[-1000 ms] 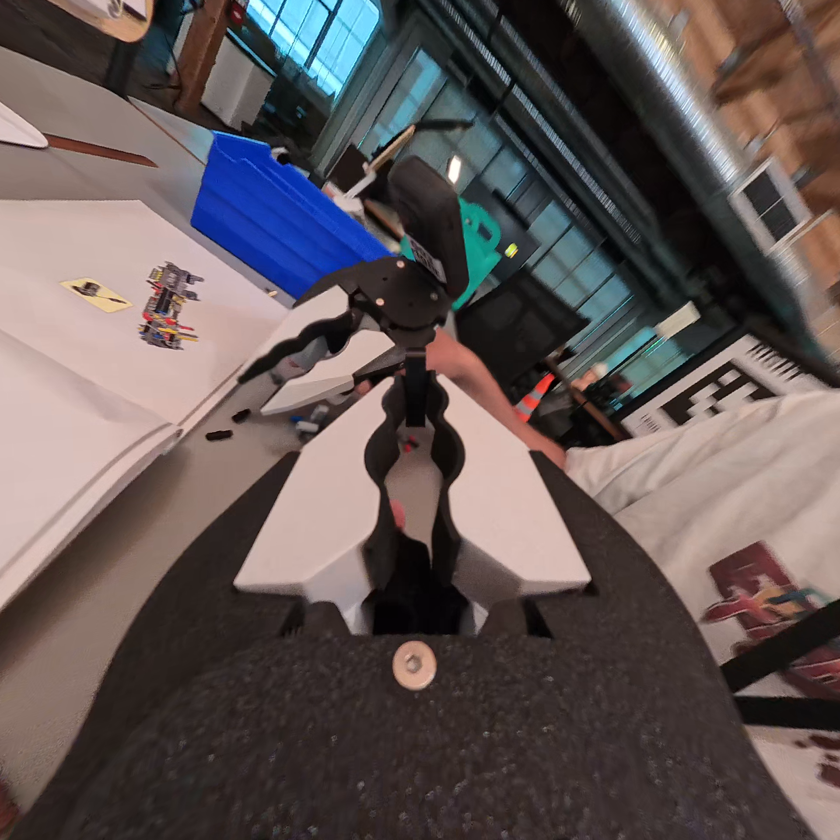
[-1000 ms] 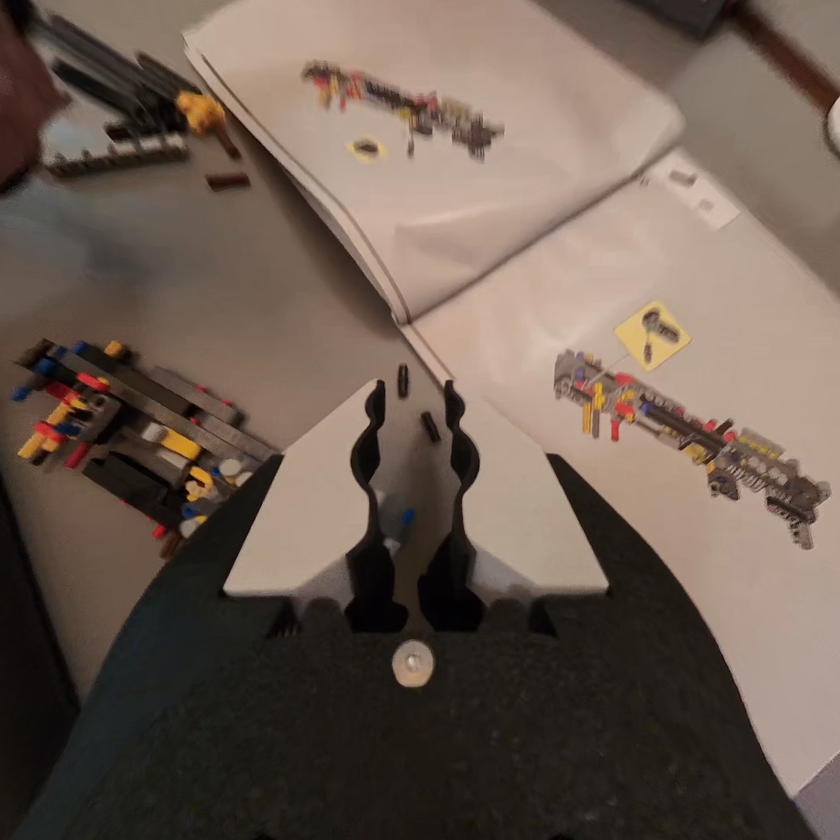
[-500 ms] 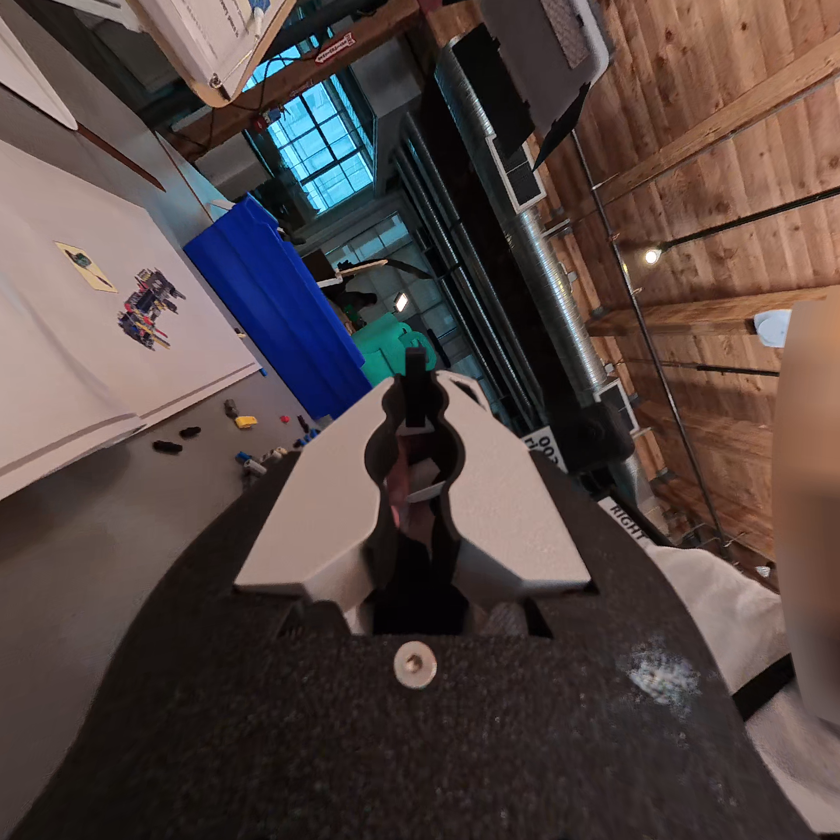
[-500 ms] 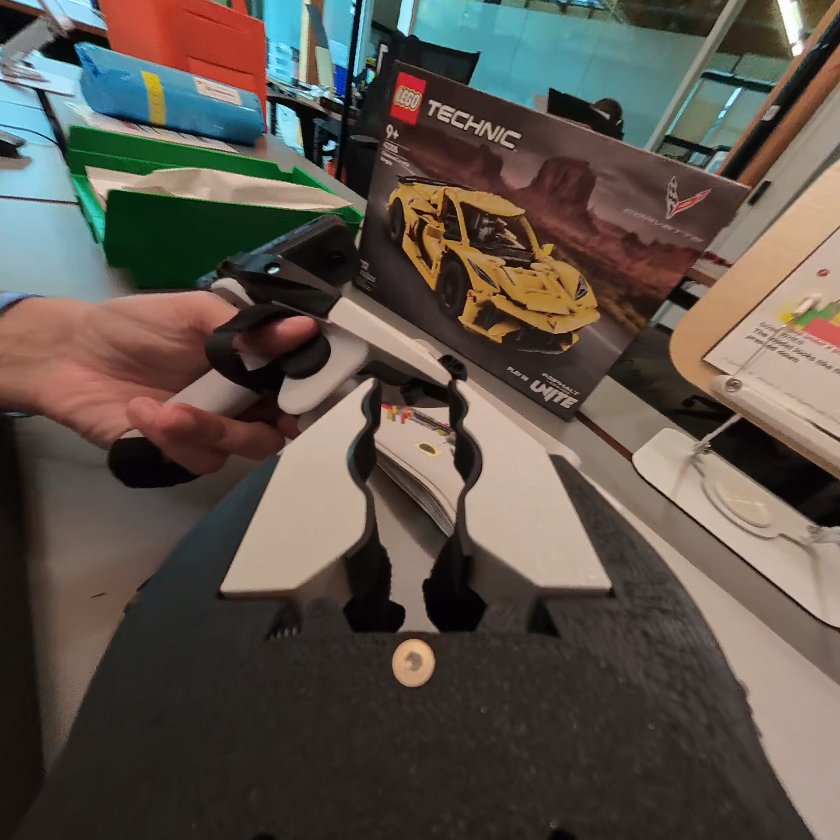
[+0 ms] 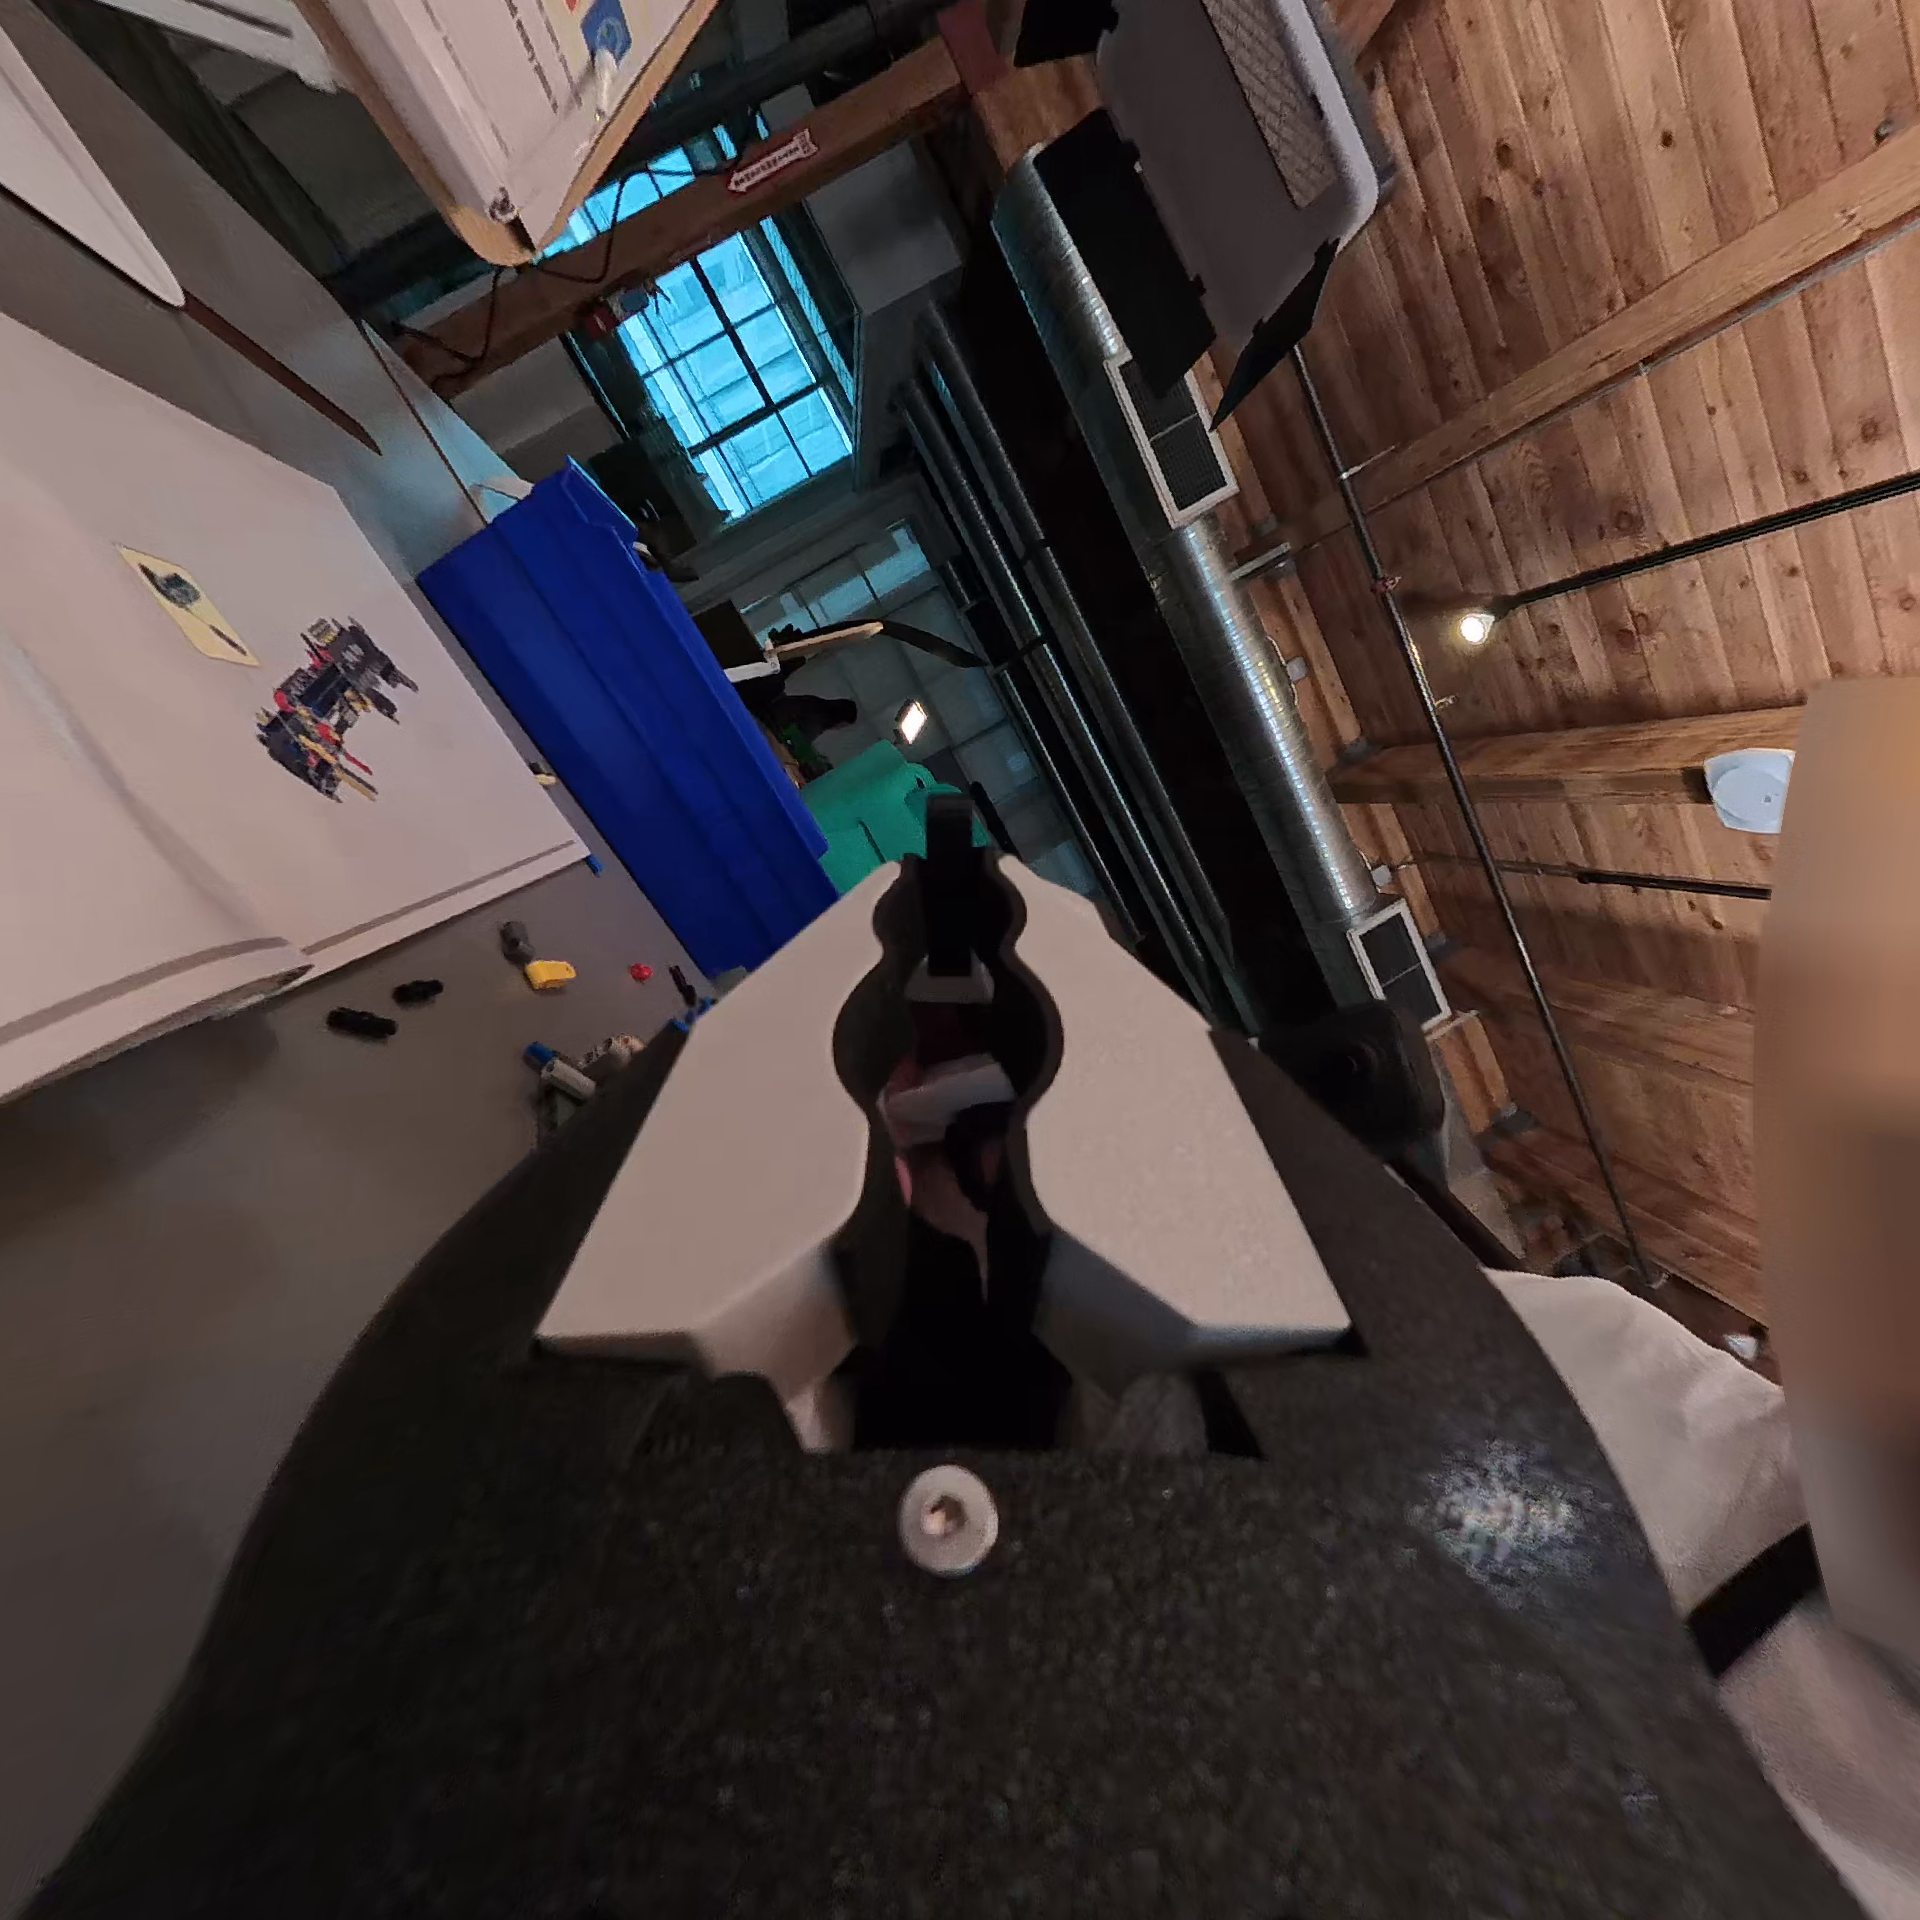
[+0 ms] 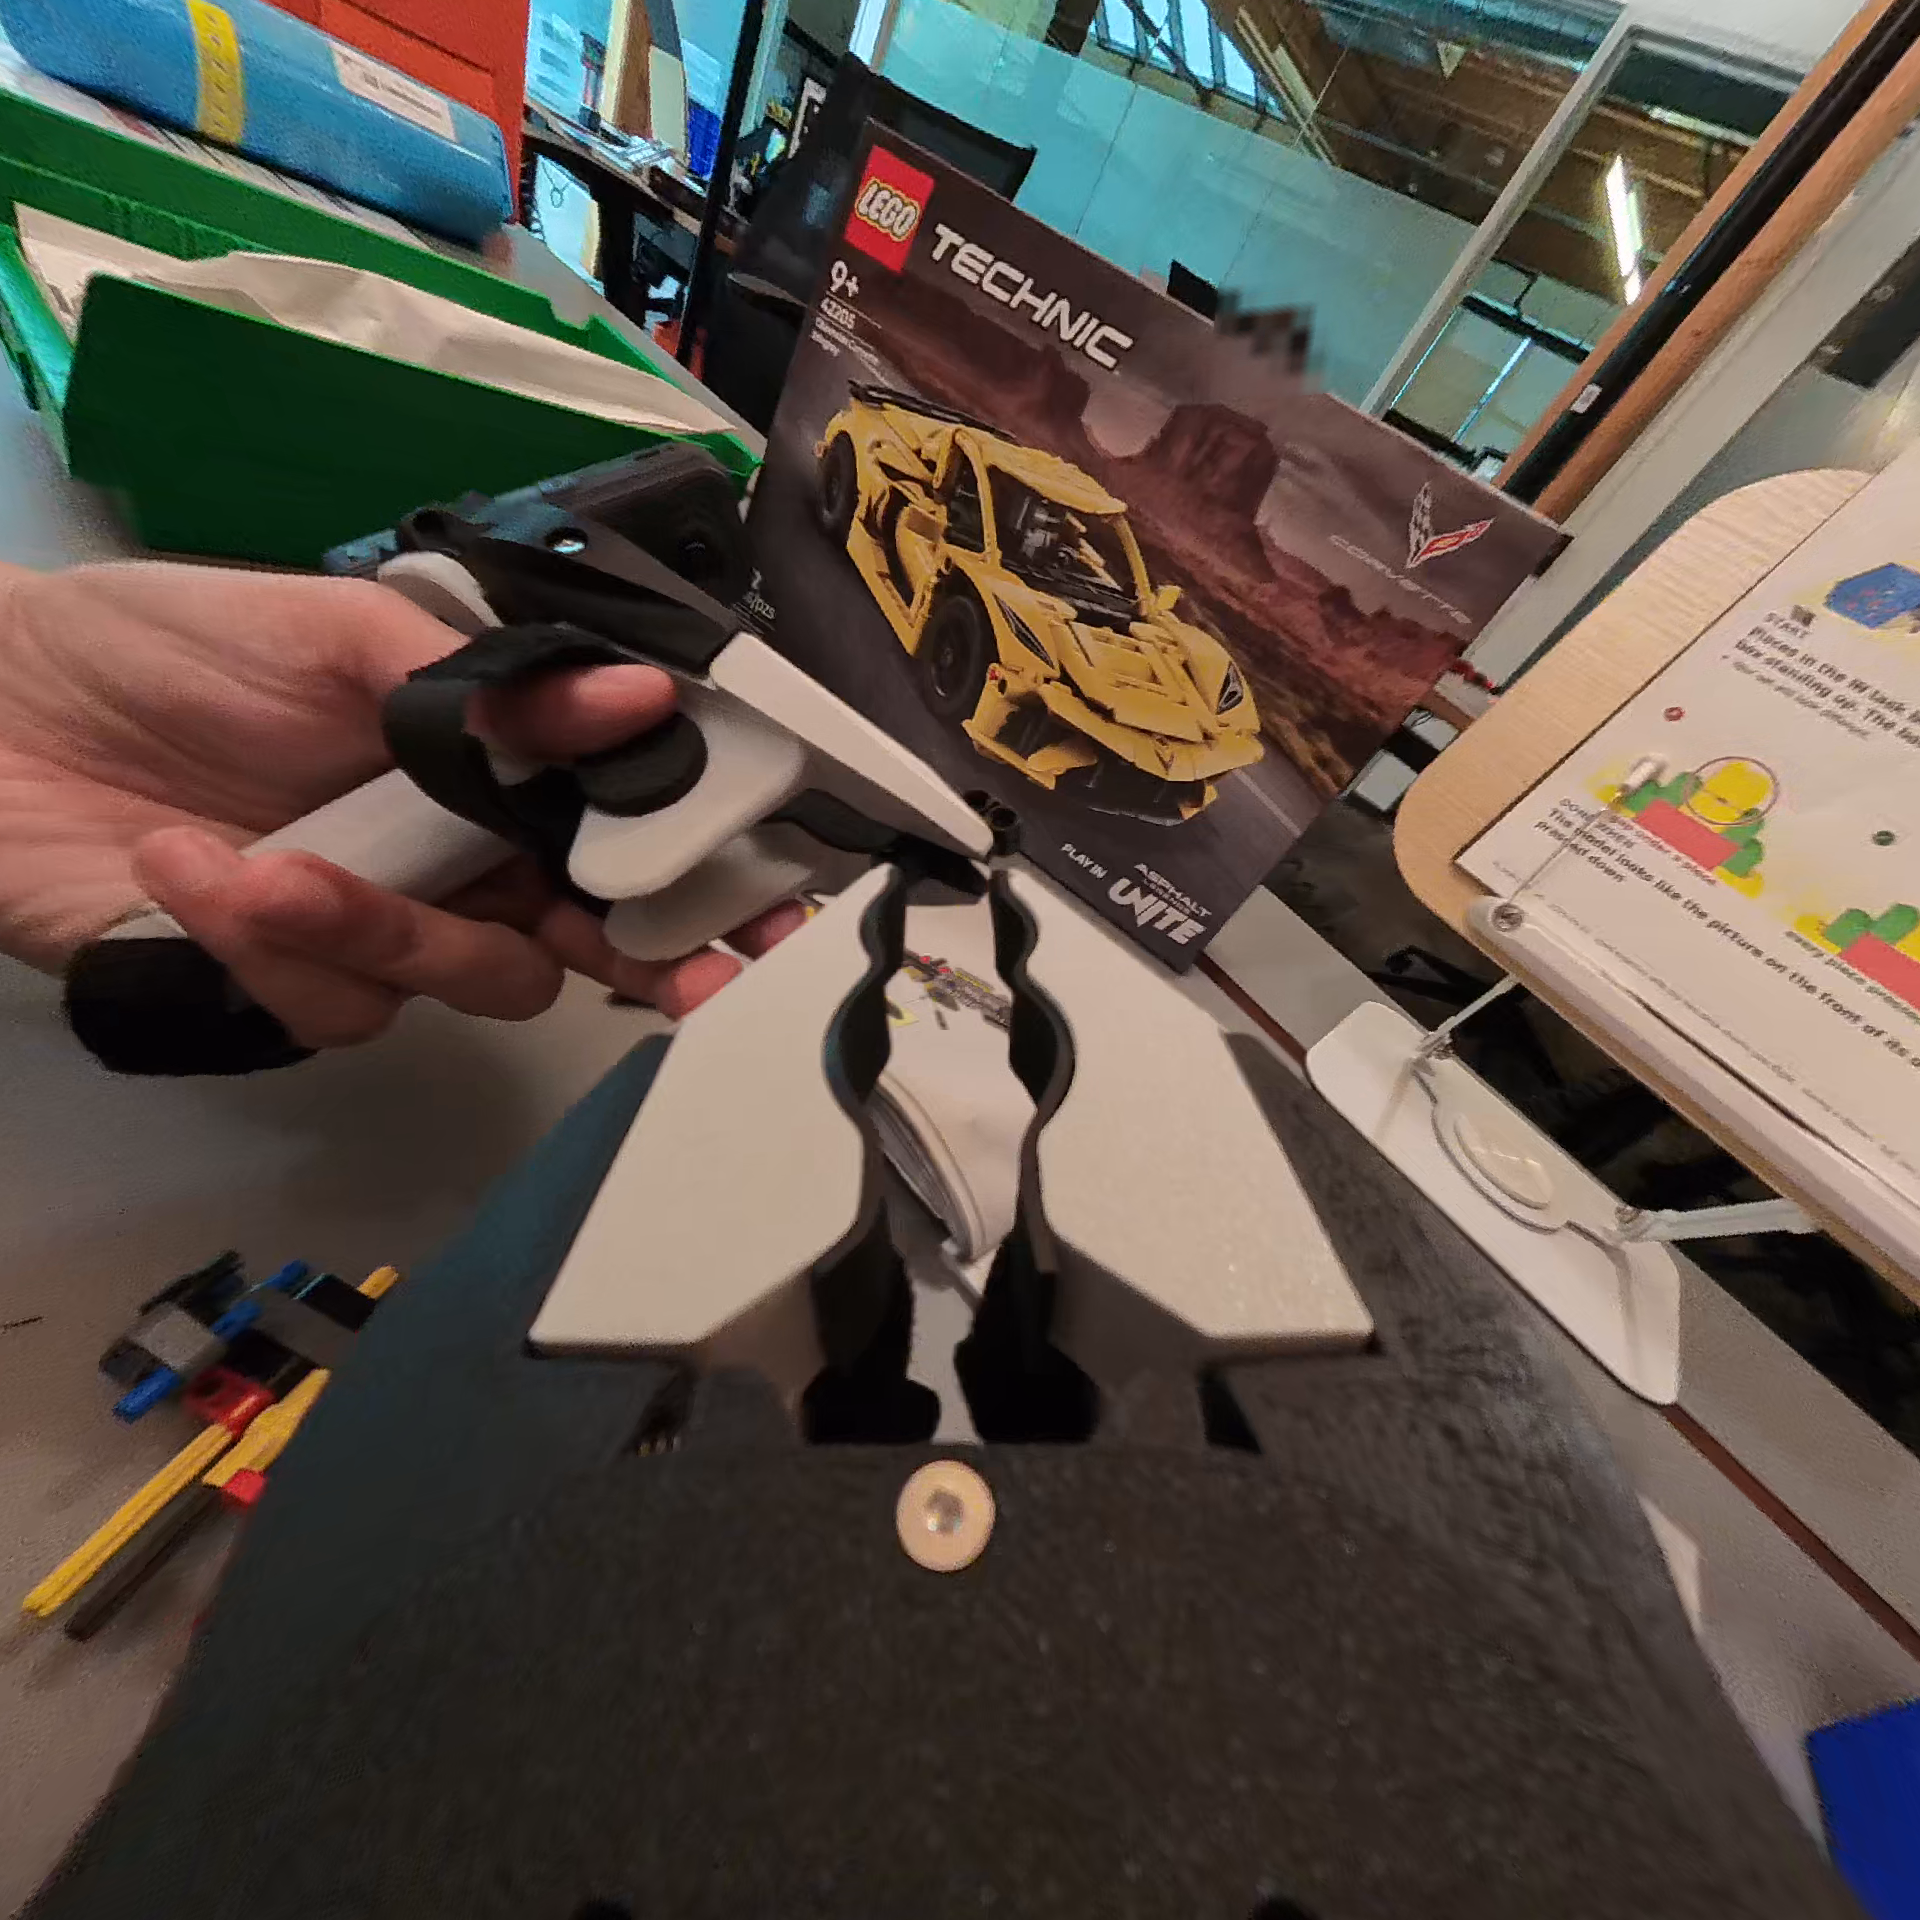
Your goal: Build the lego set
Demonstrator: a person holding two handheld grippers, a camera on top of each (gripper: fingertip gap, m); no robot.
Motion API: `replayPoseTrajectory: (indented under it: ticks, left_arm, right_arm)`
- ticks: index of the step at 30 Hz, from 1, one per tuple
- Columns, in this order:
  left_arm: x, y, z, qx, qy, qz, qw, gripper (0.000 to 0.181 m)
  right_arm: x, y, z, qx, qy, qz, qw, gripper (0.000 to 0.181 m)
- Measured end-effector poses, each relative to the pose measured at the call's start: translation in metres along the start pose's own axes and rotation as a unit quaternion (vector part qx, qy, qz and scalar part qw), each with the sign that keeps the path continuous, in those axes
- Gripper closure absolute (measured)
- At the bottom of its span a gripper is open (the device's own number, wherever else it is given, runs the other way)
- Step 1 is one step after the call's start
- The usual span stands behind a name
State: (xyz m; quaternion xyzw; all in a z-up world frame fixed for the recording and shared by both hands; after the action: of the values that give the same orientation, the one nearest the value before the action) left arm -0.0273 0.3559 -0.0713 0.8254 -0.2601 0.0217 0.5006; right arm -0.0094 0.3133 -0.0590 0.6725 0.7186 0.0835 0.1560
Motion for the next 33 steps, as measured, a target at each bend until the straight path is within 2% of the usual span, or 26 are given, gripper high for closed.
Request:
replayPoseTrajectory:
  ticks: [2,5,7,10,12,14,17,21,22,24,26,29,33]
  left_arm:
    - [0.0,0.002,-0.001,0.015,0.01,-0.001,1.0,0.175]
    - [0.002,0.007,-0.003,0.024,0.039,0.003,0.999,0.175]
    - [0.004,0.01,-0.001,0.027,0.048,0.008,0.998,0.175]
    - [0.006,0.006,0.0,0.02,0.041,-0.003,0.999,0.175]
    - [0.004,0.004,-0.002,0.021,0.035,-0.005,0.999,0.174]
    - [0.003,0.003,0.002,0.033,0.011,-0.007,0.999,0.174]
    - [0.005,0.006,0.006,0.06,-0.004,-0.015,0.998,0.169]
    - [0.003,0.005,0.004,0.12,-0.014,-0.052,0.991,0.174]
    - [0.002,0.002,0.004,0.138,-0.024,-0.074,0.987,0.174]
    - [0.001,-0.006,0.007,0.183,-0.065,-0.119,0.974,0.174]
    - [0.001,-0.002,0.007,0.214,-0.076,-0.12,0.967,0.174]
    - [0.004,0.005,0.015,0.205,-0.104,-0.098,0.968,0.174]
    - [0.004,0.012,0.015,0.152,-0.1,-0.063,0.981,0.174]
  right_arm:
    - [0.005,-0.003,0.002,0.015,-0.015,-0.002,1.0,0.156]
    - [0.01,-0.006,0.0,0.029,-0.017,0.003,0.999,0.151]
    - [0.007,-0.003,-0.005,0.018,-0.001,0.018,1.0,0.161]
    - [0.006,-0.002,-0.001,0.001,-0.008,0.019,1.0,0.164]
    - [0.004,0.001,0.002,-0.028,-0.01,0.03,0.999,0.181]
    - [0.003,0.009,0.004,-0.05,-0.007,0.048,0.998,0.181]
    - [0.001,0.01,0.005,-0.04,-0.002,0.028,0.999,0.181]
    - [-0.002,0.007,0.004,-0.027,0.007,-0.003,1.0,0.174]
    - [-0.002,0.005,0.007,-0.031,0.004,-0.015,0.999,0.163]
    - [-0.001,0.005,0.012,-0.052,-0.01,-0.016,0.998,0.157]
    - [-0.001,0.0,0.015,-0.079,-0.015,-0.027,0.996,0.154]
    - [0.0,-0.005,0.016,-0.108,-0.013,-0.022,0.994,0.158]
    - [-0.004,-0.004,0.009,-0.097,0.01,-0.027,0.995,0.166]
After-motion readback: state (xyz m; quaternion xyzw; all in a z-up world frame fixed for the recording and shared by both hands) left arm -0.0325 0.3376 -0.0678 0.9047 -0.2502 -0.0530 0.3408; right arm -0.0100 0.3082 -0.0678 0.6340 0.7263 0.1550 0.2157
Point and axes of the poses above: each gripper's, where its closed fingertips meet, x out along the fingers, z out of its underside, y = z × x across the jaws, the point moved 3 cm from there along -x, back along the fingers, and after that the axes turned 6 degrees about x, right-handed, at the moved point
